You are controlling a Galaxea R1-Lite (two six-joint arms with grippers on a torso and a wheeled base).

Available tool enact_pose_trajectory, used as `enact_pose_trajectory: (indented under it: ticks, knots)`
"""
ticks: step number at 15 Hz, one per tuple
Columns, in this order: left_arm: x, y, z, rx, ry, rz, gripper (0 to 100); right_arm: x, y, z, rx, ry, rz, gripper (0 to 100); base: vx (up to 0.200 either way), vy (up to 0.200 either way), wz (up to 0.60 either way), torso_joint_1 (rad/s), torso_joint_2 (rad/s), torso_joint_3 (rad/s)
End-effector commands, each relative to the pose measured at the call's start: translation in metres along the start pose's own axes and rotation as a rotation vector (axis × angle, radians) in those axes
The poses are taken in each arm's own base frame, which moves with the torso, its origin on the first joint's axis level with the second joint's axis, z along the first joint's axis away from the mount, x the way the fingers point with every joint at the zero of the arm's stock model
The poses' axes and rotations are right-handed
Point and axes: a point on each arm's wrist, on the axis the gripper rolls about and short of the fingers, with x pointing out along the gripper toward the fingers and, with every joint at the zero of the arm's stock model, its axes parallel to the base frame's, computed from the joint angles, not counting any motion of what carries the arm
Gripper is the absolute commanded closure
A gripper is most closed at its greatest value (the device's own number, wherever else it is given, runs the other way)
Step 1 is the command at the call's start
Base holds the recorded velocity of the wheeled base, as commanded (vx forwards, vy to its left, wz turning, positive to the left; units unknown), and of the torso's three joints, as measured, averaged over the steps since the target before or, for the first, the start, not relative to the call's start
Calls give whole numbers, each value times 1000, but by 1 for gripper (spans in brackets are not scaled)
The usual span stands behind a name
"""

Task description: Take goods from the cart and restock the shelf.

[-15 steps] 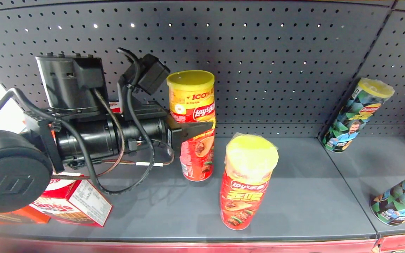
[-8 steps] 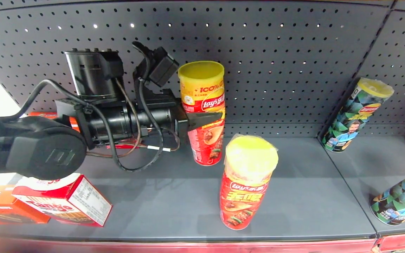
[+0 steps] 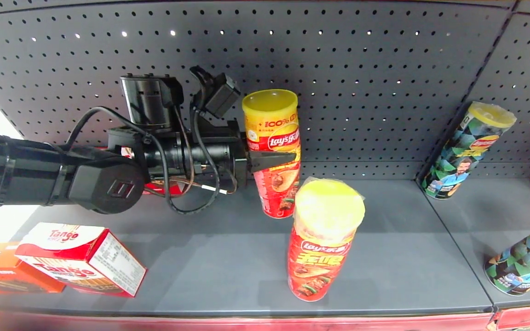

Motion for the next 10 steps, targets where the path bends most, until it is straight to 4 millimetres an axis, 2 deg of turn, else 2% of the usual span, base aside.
enact_pose_trajectory:
  ticks: [1, 4, 8, 10]
  knots:
    - [3, 7, -6, -6, 5, 0, 100, 0, 0, 0, 0, 7, 2, 0, 0, 0, 0, 0, 0, 0]
    - [9, 16, -13, -2, 4, 5, 100, 0, 0, 0, 0, 5, 1, 0, 0, 0, 0, 0, 0, 0]
    - [18, 25, -11, 13, -10, 6, 100, 0, 0, 0, 0, 5, 1, 0, 0, 0, 0, 0, 0, 0]
    - [21, 32, -1, 23, -17, 8, 100, 0, 0, 0, 0, 5, 1, 0, 0, 0, 0, 0, 0, 0]
